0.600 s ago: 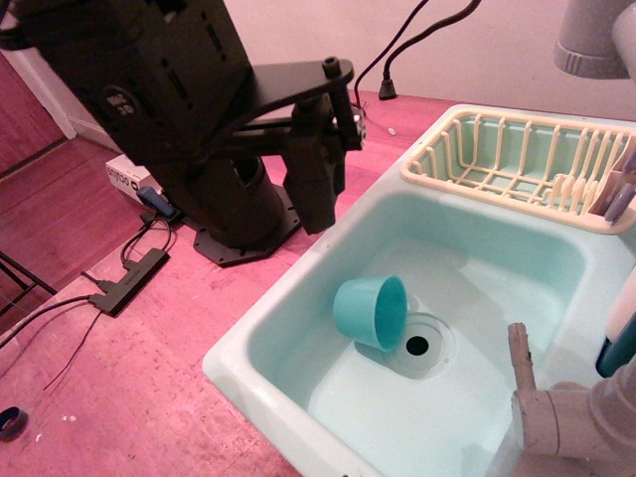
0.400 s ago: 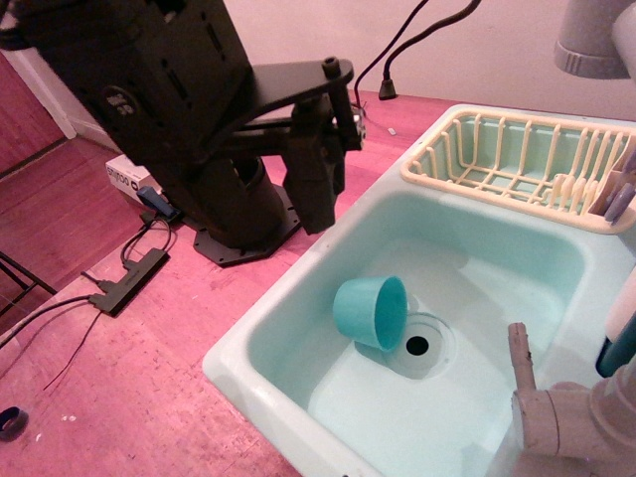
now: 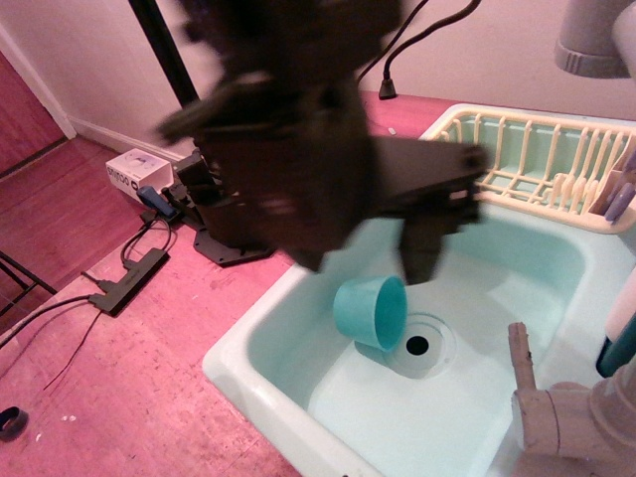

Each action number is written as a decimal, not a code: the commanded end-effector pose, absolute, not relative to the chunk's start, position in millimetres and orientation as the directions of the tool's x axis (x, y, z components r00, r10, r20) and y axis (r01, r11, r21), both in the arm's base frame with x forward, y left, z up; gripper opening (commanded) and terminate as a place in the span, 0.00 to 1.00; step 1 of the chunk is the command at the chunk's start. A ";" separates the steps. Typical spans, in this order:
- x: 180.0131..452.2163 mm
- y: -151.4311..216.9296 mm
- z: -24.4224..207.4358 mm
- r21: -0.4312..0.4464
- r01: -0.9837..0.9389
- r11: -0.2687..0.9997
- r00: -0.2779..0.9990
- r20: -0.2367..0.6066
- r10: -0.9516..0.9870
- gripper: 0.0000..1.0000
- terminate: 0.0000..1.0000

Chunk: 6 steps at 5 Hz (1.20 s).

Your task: Flip cup upright

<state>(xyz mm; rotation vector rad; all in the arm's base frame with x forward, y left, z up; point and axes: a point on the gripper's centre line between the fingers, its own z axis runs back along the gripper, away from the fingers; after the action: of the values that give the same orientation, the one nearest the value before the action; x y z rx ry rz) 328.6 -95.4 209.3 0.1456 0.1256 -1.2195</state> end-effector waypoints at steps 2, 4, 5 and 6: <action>337.0 -71.2 201.2 0.106 0.947 0.303 0.316 -0.134 -0.939 1.00 0.00; 312.4 -60.8 181.5 0.048 0.959 0.281 0.285 -0.146 -0.947 1.00 0.00; 310.5 -53.0 168.6 0.038 0.963 0.266 0.269 -0.138 -0.953 1.00 0.00; 309.7 -51.4 157.4 0.020 0.969 0.246 0.246 -0.132 -0.960 1.00 0.00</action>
<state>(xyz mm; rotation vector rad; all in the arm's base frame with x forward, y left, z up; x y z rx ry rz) 309.8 -56.0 138.4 0.0789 0.1395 -1.3293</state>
